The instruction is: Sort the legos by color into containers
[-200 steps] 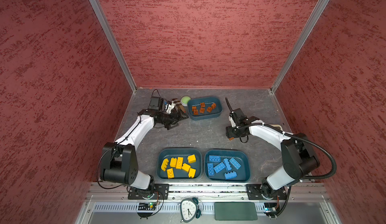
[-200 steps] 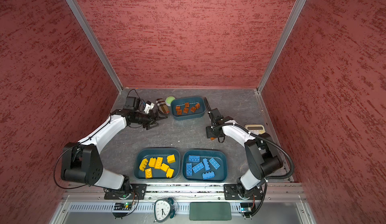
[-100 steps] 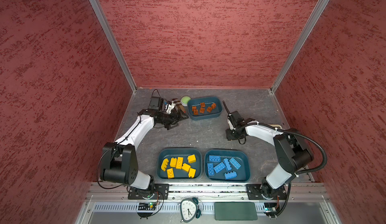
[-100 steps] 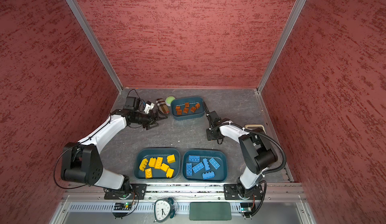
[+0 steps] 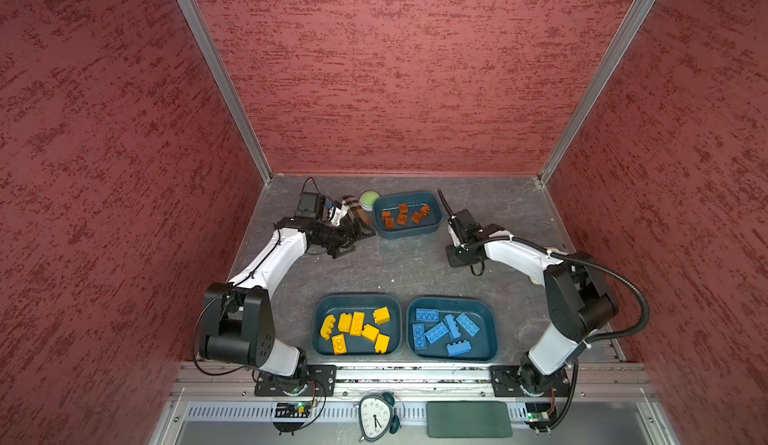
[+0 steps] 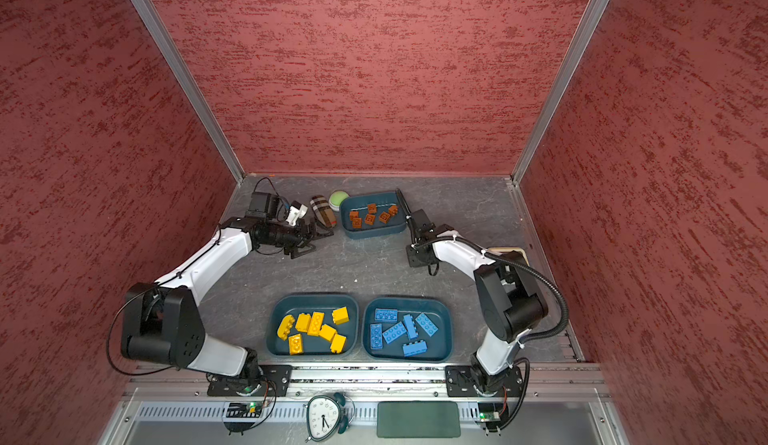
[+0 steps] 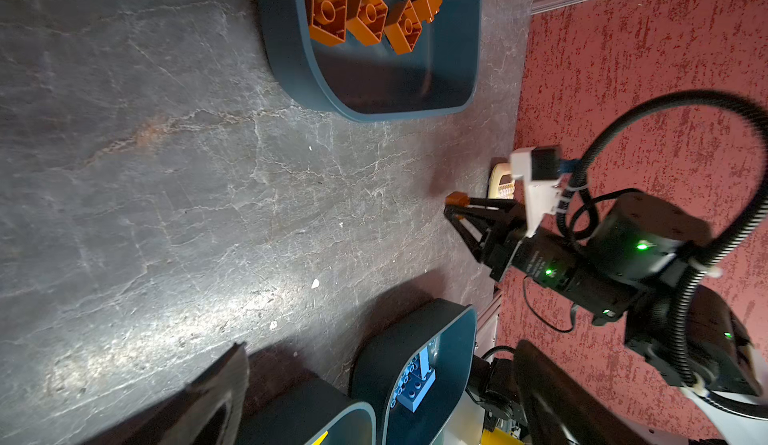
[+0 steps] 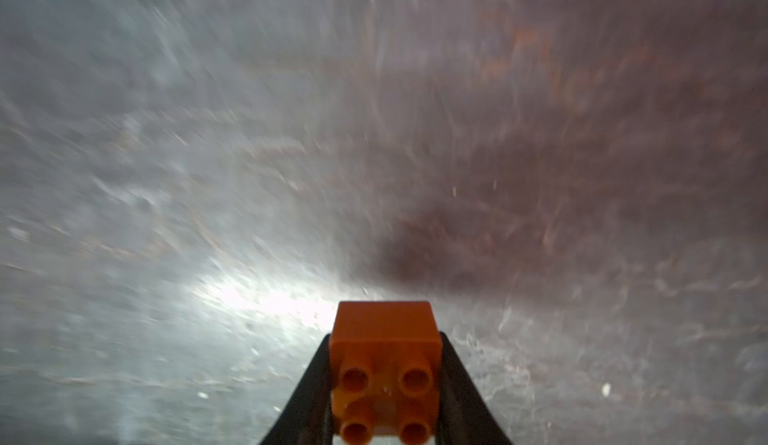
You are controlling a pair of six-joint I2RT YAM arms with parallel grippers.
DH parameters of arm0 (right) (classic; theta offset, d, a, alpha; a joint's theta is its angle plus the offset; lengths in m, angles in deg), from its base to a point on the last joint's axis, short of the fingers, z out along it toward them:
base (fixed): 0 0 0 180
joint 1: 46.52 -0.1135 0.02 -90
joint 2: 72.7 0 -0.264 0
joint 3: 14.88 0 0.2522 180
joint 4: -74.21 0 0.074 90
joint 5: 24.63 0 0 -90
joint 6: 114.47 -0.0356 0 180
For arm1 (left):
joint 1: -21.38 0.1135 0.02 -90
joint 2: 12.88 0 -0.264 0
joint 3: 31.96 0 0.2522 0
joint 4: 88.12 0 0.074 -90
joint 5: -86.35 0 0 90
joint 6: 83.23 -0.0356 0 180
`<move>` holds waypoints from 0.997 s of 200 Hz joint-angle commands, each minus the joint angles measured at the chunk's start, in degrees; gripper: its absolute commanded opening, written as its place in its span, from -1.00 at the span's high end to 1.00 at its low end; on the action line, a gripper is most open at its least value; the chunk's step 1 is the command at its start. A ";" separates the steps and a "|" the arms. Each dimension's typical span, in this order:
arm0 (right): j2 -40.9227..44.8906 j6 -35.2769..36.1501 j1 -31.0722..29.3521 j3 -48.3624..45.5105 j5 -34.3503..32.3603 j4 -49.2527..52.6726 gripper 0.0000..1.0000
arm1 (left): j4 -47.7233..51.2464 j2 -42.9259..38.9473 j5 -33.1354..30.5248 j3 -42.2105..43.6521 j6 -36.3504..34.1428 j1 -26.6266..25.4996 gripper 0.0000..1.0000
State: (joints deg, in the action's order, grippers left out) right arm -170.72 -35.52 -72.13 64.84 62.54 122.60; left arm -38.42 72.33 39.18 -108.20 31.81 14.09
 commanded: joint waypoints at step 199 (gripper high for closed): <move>-0.78 7.80 11.99 15.85 4.31 -9.67 -0.62 | -2.86 -4.02 -30.12 -1.41 -8.93 4.21 -0.99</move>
State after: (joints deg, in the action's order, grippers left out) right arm -180.16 -28.62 -64.10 88.18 66.30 118.87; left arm -37.63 70.72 24.82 -110.41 27.07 17.68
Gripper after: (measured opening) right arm 0.772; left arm 0.995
